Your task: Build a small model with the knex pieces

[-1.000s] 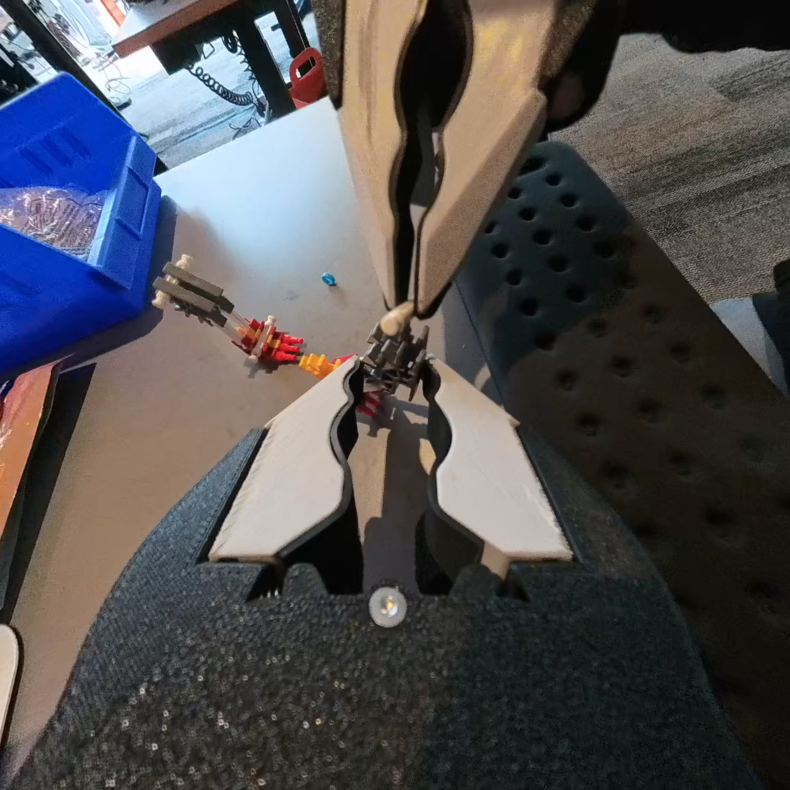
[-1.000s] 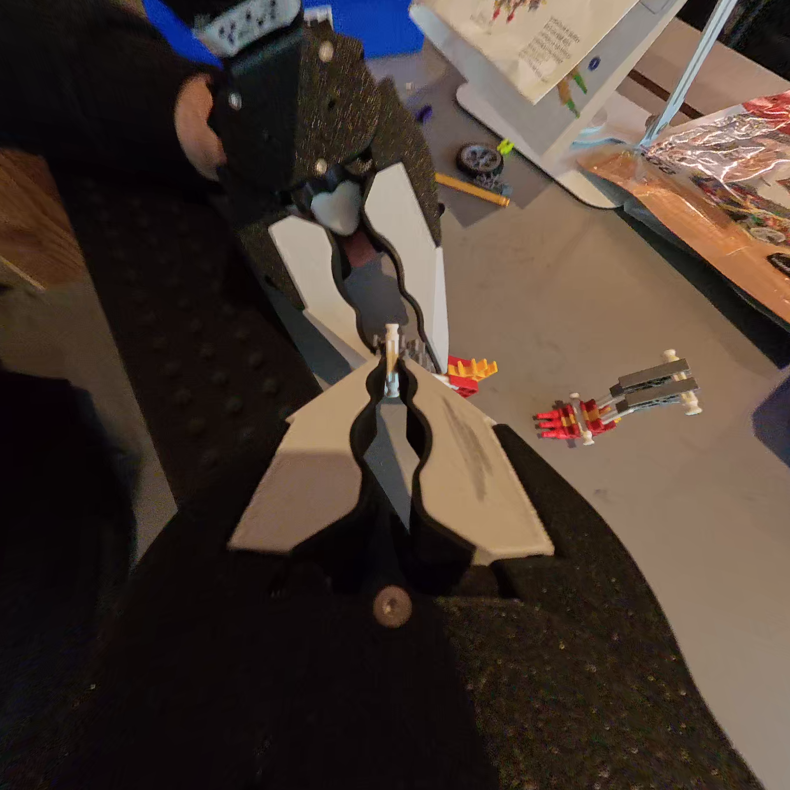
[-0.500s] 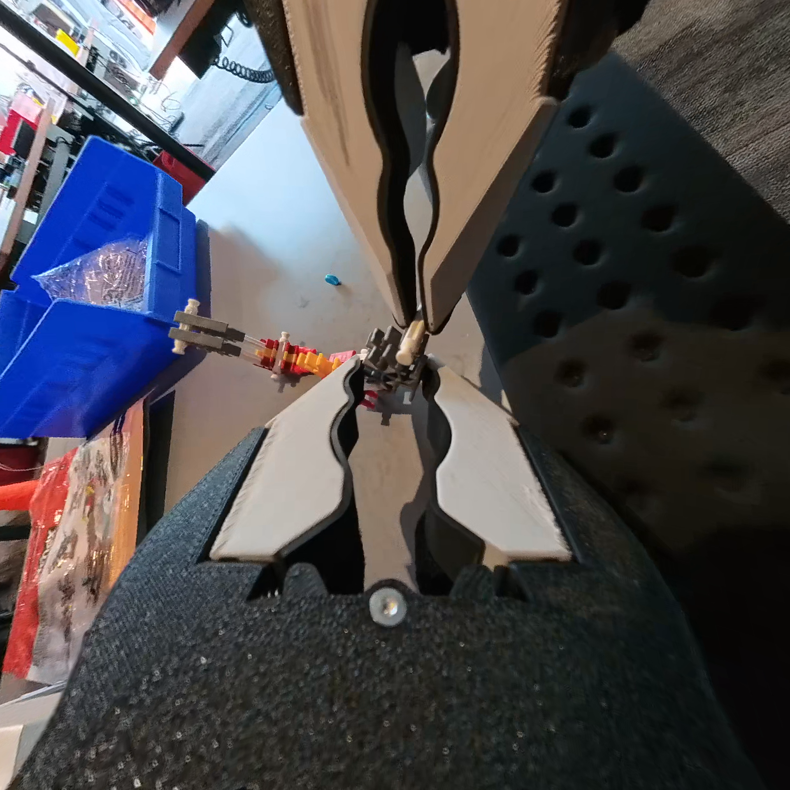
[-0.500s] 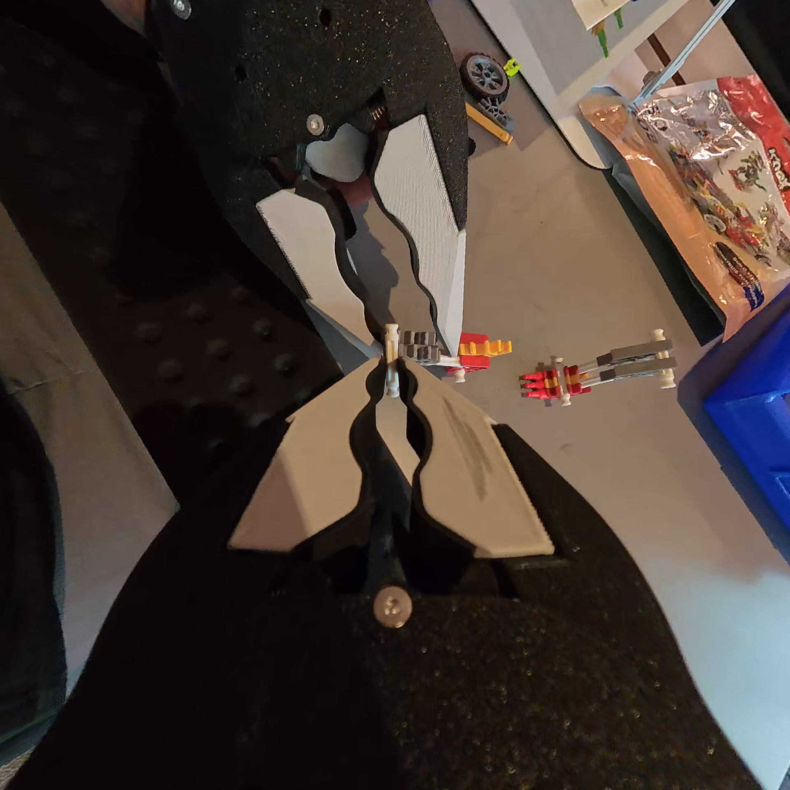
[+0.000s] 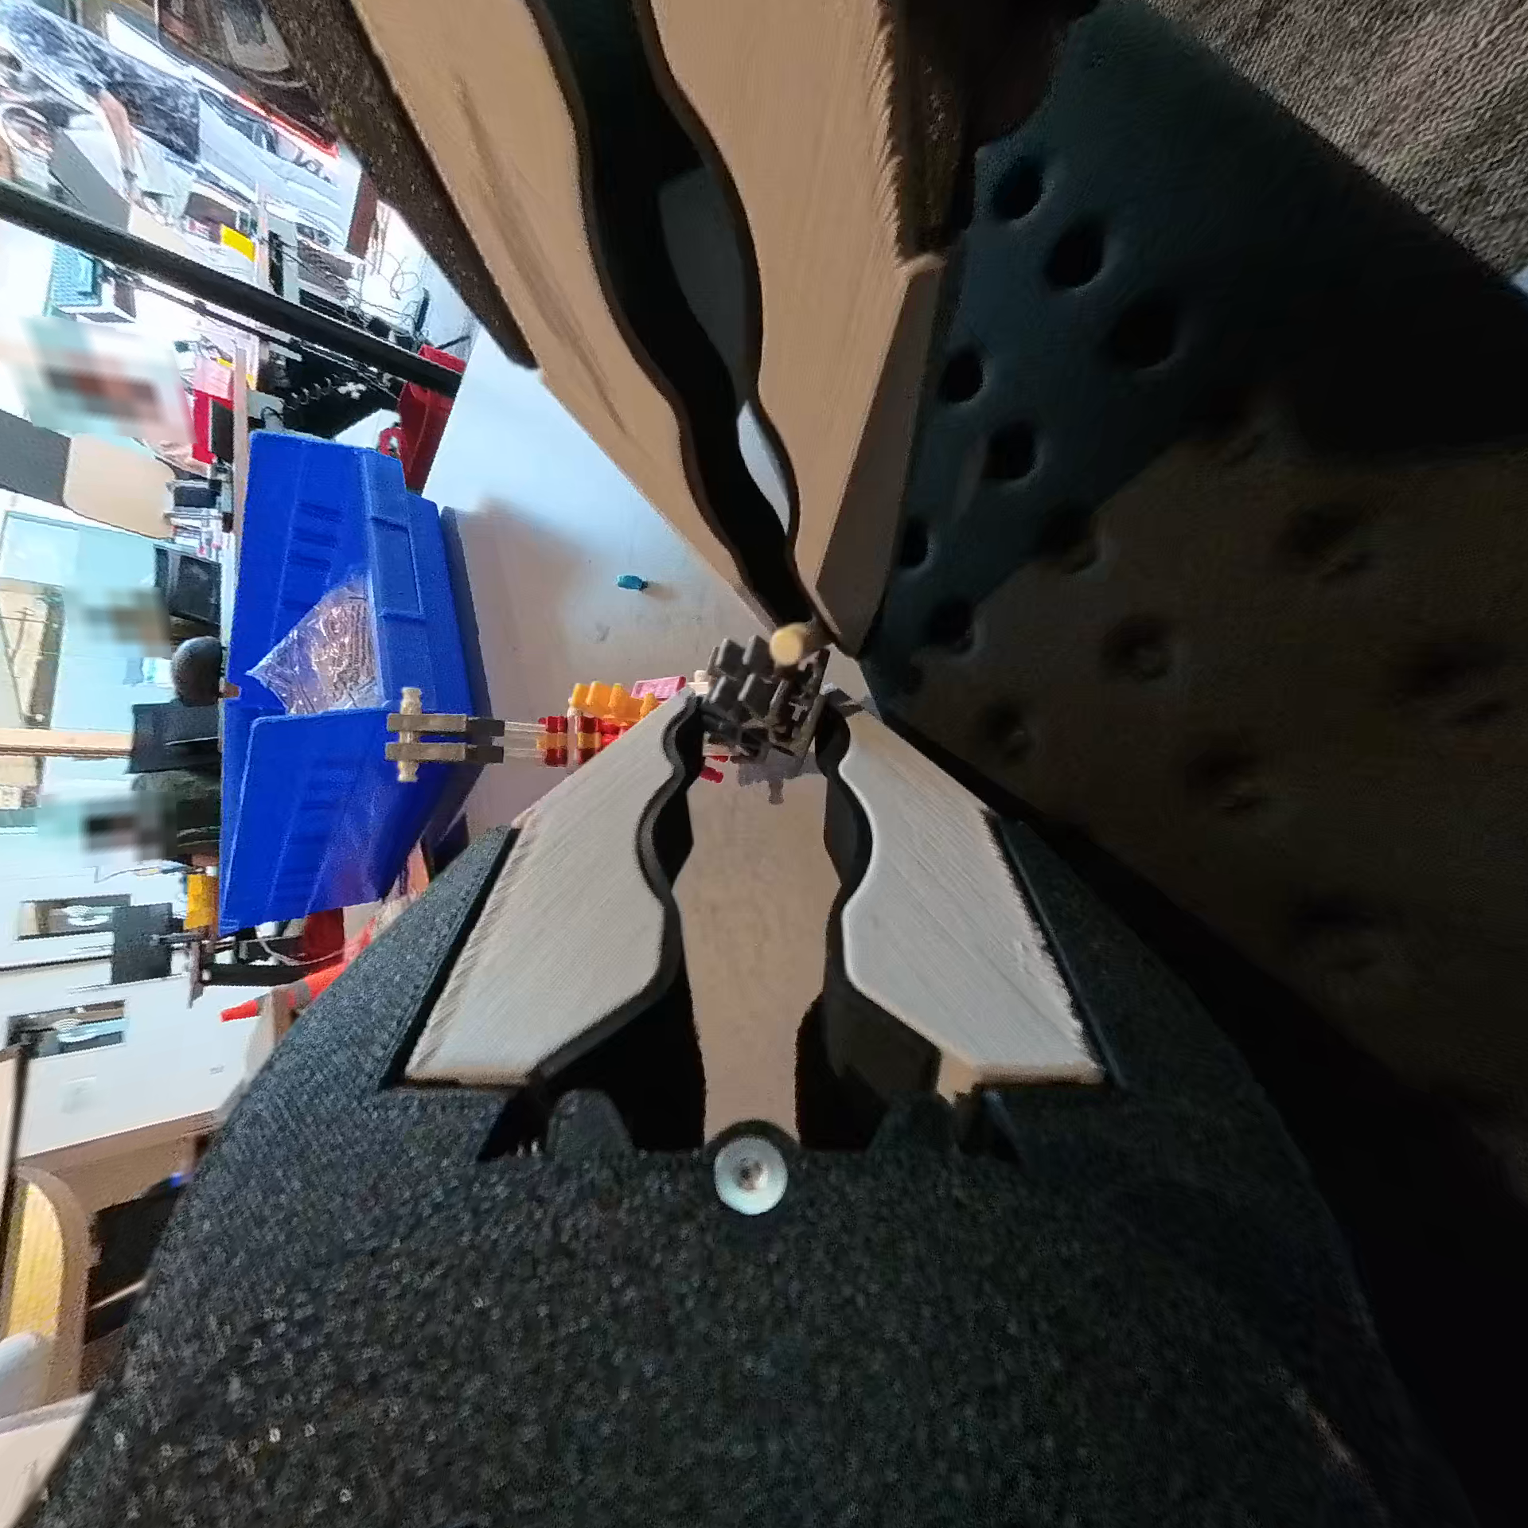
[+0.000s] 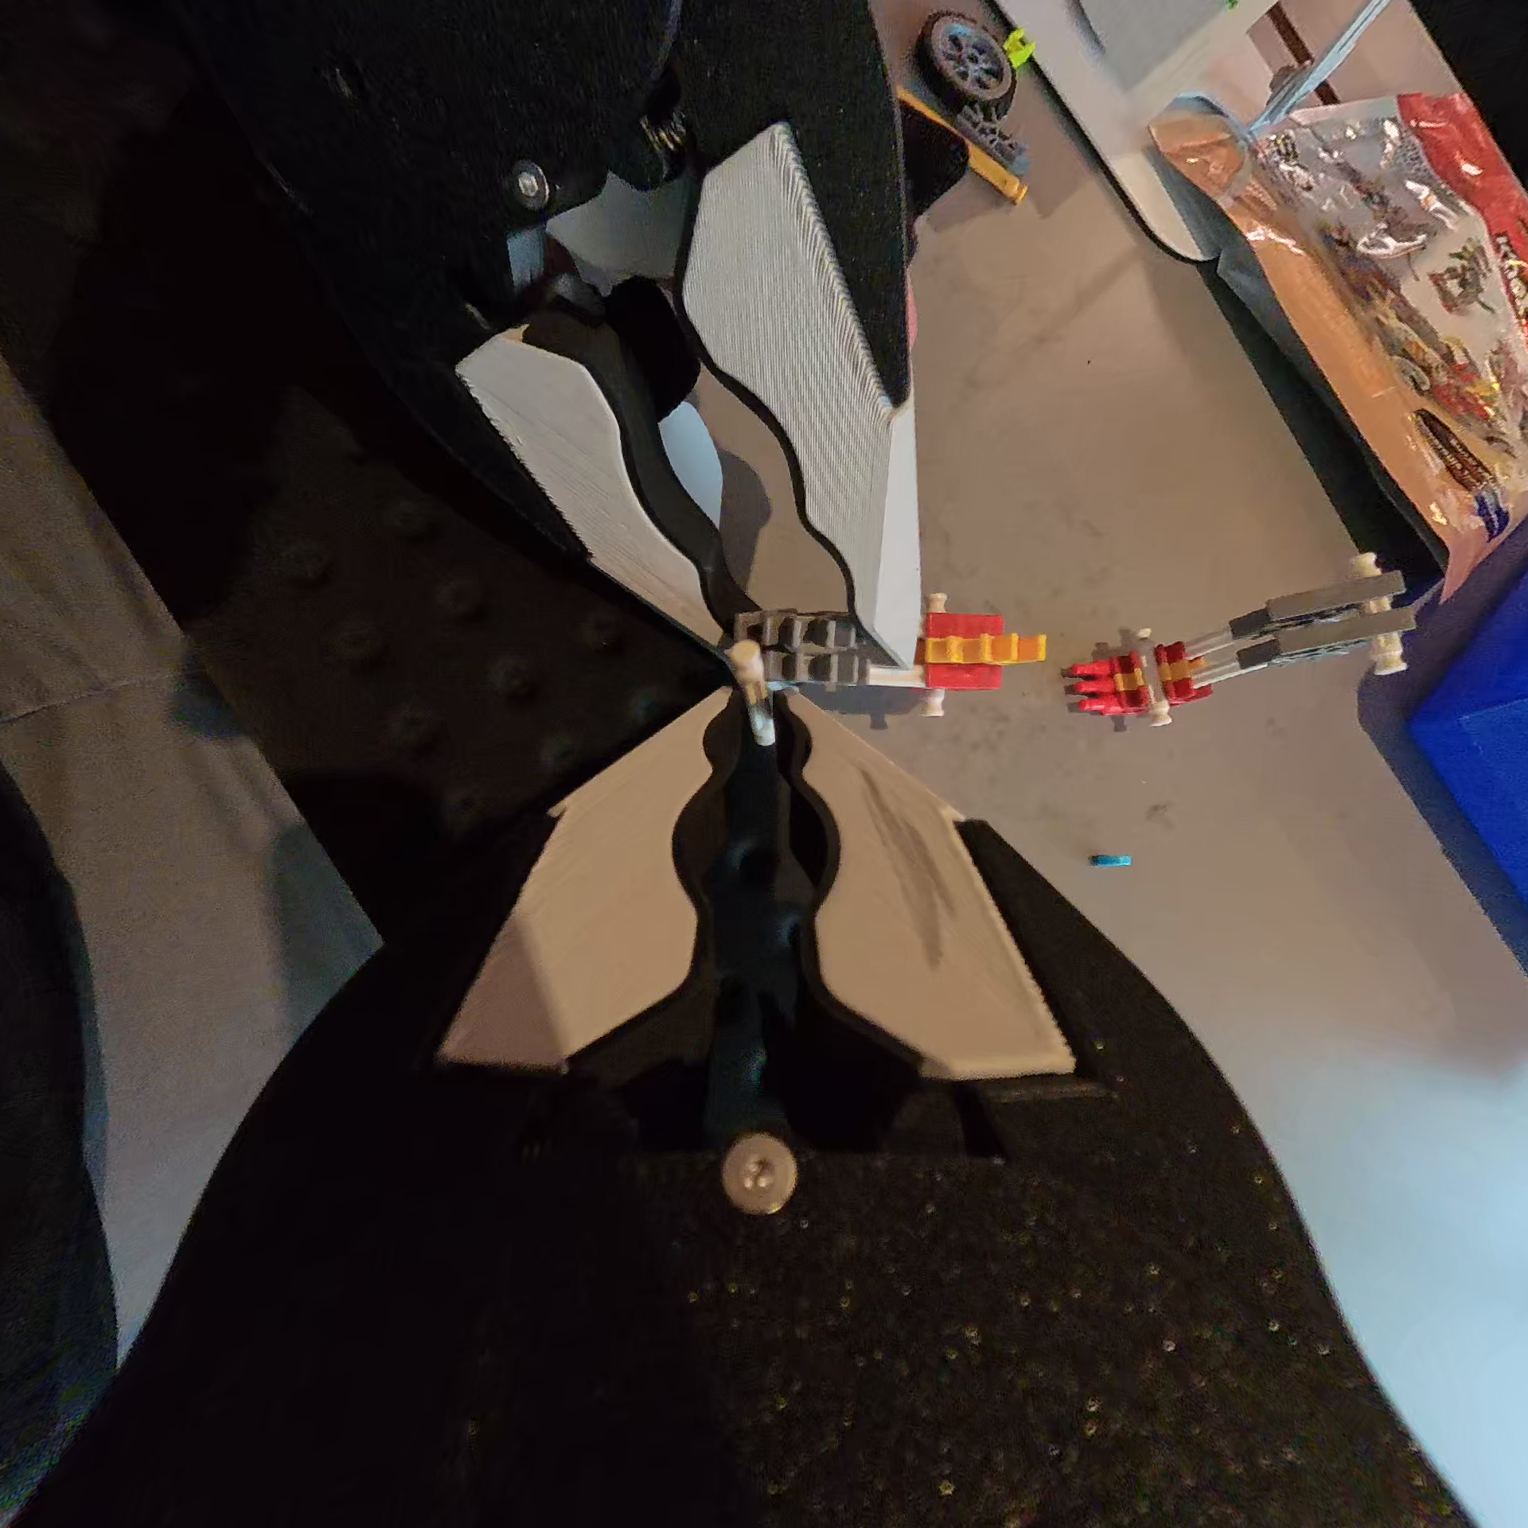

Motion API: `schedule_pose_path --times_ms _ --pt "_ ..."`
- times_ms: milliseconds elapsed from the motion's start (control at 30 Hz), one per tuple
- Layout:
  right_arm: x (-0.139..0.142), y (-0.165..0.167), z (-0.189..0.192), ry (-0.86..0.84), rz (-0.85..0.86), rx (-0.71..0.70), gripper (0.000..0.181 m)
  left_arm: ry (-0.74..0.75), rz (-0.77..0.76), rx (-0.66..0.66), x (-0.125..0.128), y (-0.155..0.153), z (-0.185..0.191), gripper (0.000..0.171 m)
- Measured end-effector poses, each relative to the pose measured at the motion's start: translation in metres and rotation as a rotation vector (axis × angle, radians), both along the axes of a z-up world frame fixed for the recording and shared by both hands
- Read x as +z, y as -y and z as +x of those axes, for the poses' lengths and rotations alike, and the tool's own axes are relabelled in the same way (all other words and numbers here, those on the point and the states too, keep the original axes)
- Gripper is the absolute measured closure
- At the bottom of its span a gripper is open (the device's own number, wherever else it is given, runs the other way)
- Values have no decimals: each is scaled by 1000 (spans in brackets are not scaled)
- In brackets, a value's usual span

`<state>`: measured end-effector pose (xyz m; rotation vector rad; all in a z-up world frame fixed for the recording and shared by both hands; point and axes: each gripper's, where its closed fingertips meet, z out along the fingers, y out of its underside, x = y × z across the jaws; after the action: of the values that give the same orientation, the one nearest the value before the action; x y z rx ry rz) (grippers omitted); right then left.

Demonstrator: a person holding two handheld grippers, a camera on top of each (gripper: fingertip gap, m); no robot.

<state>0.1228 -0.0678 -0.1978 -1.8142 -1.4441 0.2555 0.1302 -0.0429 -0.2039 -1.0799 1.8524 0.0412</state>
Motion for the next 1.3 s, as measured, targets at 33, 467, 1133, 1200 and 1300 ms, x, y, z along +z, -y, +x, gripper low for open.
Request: schedule_pose_path --times_ms 33,467,1133,1200,1300 --pt "-1 0 -1 -13 -1 -5 175 -7 12 -3 0 0 0 145" --pt "2 6 3 -156 -66 -51 166 -40 93 8 1 -1 2 145" --pt "5 -25 5 -66 -193 96 166 -16 6 99 -3 -18 -11 145" --pt "-3 -37 8 -6 -168 117 167 -16 8 126 -4 -26 -14 145" --pt "-6 -43 -2 -5 -151 183 166 -11 24 144 -4 -35 -20 145"
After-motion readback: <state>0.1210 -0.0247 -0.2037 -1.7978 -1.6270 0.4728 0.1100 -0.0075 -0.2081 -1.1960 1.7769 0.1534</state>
